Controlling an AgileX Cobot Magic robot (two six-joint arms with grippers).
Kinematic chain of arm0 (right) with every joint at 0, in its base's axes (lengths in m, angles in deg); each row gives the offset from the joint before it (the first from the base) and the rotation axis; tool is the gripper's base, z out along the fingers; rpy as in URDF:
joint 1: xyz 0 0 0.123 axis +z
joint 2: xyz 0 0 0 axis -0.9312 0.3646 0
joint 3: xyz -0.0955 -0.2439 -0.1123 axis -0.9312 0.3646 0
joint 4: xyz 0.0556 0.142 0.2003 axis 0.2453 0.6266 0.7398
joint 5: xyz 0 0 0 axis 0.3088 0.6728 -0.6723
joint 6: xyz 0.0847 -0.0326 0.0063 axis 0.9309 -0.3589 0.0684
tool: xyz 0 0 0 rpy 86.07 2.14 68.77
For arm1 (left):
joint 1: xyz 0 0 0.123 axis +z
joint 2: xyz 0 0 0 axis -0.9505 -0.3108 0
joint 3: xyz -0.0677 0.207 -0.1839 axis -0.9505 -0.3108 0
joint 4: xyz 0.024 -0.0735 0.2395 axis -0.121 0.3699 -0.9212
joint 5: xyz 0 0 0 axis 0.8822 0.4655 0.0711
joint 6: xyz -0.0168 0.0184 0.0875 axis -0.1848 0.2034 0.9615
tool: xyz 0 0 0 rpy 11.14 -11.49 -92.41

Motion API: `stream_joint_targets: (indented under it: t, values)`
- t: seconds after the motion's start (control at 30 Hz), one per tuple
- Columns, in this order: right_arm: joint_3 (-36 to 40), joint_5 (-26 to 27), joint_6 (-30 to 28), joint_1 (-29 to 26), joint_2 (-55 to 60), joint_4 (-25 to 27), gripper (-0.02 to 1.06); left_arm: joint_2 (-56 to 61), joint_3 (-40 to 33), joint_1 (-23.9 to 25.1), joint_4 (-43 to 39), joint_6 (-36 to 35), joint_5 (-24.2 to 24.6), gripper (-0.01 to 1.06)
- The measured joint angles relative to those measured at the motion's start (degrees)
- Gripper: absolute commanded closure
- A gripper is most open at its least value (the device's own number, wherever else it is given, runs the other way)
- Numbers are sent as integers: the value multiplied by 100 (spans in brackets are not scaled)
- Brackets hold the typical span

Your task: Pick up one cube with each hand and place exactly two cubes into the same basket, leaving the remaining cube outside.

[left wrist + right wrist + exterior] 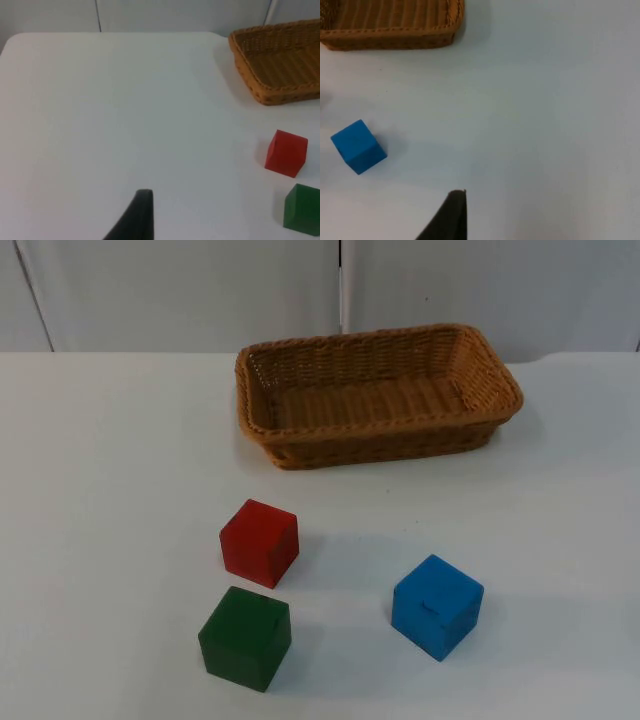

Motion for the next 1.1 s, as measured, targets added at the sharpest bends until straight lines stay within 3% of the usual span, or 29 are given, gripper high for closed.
stream_joint_targets:
  t: [0.5, 0.67, 1.1]
  values:
    - [-55, 345, -288, 0, 805, 210, -1, -681, 0, 0, 214, 77, -237, 0]
    - [-523, 397, -569, 0, 1375, 610, -1, -1332, 0, 0, 659, 479, -327, 0]
    - [-1412, 430, -884, 0, 2622, 799, -1, -2537, 207, 0, 1265, 1198, -305, 0]
